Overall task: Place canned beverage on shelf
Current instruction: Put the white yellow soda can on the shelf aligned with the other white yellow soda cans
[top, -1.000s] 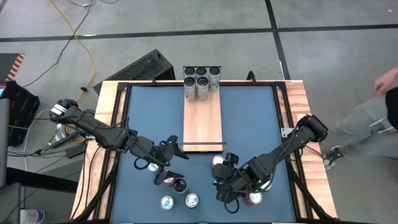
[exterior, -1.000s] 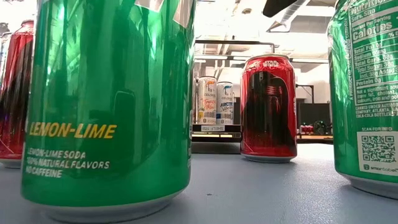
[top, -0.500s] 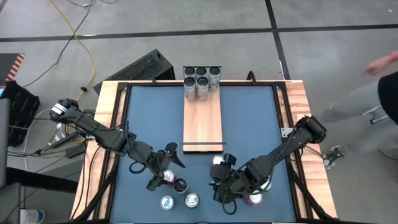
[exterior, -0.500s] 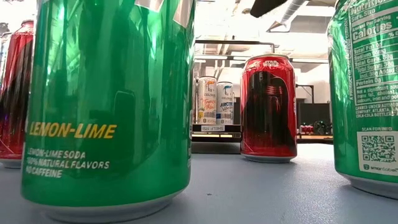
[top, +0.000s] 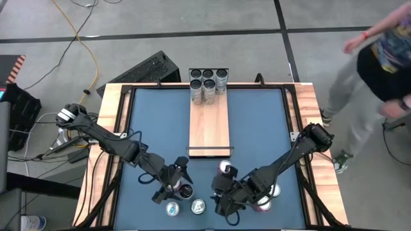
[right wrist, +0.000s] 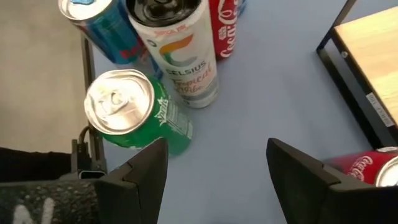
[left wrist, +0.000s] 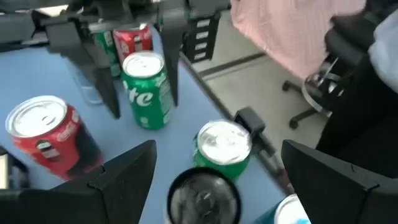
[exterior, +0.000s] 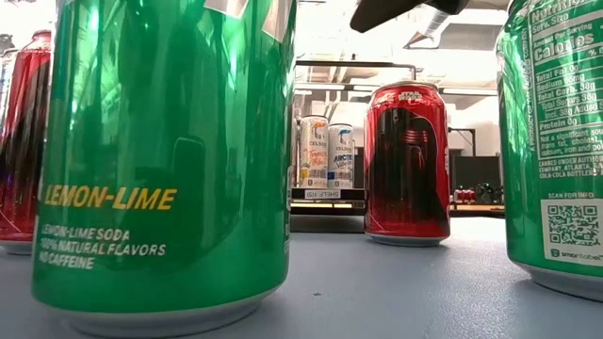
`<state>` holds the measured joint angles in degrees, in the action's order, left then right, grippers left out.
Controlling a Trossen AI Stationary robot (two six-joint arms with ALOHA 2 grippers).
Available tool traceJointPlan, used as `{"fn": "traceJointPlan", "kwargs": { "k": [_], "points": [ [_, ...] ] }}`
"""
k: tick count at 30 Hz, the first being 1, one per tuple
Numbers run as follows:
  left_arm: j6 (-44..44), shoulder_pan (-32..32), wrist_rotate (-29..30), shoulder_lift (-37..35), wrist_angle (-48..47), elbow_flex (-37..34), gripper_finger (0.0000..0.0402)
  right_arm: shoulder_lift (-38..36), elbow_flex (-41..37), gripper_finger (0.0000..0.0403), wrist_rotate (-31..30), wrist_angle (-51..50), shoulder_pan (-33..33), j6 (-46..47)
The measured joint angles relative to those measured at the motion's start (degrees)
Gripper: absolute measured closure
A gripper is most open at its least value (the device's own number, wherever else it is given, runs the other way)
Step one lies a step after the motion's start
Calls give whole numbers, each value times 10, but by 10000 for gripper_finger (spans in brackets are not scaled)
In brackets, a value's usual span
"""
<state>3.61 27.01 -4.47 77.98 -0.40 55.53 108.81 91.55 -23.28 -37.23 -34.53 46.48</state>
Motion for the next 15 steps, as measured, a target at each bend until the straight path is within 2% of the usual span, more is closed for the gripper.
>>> {"fn": "traceJointPlan", "kwargs": {
  "k": [4, 11, 15],
  "points": [
    [-8, 0, 2, 15, 10, -2, 70, 0, 0, 147, 10, -1, -4, -1],
    [10, 1, -32, 46, 26, -3, 70, 0, 0, 147, 10, -1, -5, -14],
    [-11, 3, -12, 46, 22, -3, 70, 0, 0, 147, 10, -1, -8, -19]
  ]
}}
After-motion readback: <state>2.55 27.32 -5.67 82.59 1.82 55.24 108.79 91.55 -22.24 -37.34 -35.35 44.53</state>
